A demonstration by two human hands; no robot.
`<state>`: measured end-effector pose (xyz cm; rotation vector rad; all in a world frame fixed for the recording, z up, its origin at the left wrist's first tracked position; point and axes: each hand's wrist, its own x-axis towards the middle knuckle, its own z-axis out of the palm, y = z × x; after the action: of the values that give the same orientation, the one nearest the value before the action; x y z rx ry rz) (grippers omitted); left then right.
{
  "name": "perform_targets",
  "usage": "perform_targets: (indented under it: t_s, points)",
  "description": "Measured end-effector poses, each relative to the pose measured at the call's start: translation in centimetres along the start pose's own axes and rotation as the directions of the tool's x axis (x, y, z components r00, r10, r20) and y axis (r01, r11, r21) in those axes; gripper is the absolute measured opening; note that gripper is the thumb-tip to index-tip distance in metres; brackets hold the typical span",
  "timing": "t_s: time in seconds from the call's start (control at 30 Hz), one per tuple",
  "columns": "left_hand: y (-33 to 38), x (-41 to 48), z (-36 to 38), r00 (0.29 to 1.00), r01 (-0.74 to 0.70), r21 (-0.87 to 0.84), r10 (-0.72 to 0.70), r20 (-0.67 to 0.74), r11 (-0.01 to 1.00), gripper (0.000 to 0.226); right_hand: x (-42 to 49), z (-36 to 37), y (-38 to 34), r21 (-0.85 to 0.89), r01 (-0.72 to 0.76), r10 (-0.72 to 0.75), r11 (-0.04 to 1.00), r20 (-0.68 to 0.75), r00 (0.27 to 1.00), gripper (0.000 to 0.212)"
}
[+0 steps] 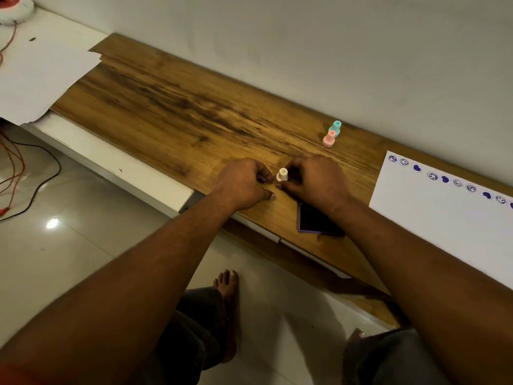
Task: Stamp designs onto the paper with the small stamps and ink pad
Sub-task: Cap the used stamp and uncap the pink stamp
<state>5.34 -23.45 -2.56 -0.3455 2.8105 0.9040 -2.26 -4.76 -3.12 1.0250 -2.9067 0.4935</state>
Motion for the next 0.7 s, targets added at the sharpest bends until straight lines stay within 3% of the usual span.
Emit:
perform_targets:
  t_s: [0.13, 0.23, 0.33, 0.4, 0.53, 0.7]
  points:
    - [0.1, 0.1, -0.2, 1.0, 0.02, 0.003, -0.02, -0.005, 1.0, 0.037, 0.5, 0.1, -0.6, 0.005, 0.0, 0.0, 1.0, -0.007, 1.0, 0.038]
    - [0.0, 0.0, -0.5, 0.999, 0.03, 0.015, -0.029, -0.018, 0.999, 0.036, 0.9, -0.9, -0.1, 0.025, -0.005, 0.005, 1.0, -0.002, 1.0, 0.054]
    - [-0.3, -0.2, -0.9, 0.998, 0.013, -0.006, -0.014, -0.066, 1.0, 0.032, 1.4, -2.9, 1.9, 0.073, -0.073, 0.086, 0.995, -0.195, 0.977, 0.065]
    - [-0.3, -0.3, -1.1, 0.991, -0.003, -0.013, 0.002, -0.135, 1.0, 0.031, 1.5, -3.9, 3.6, 0.042, -0.122, 0.128, 0.992, -0.288, 0.949, 0.06]
    - [-0.3, -0.4, -1.2, 0.977, -0.028, -0.034, 0.02, -0.214, 0.999, 0.027, 1.8, -3.3, 6.4, -0.171, -0.239, 0.203, 0.956, -0.205, 0.957, 0.047]
    - [-0.4, -0.4, -0.8, 0.976, -0.038, -0.024, 0.032, -0.217, 0.999, 0.026, 2.1, -1.8, 6.8, -0.2, -0.24, 0.214, 0.95, -0.144, 0.966, 0.042]
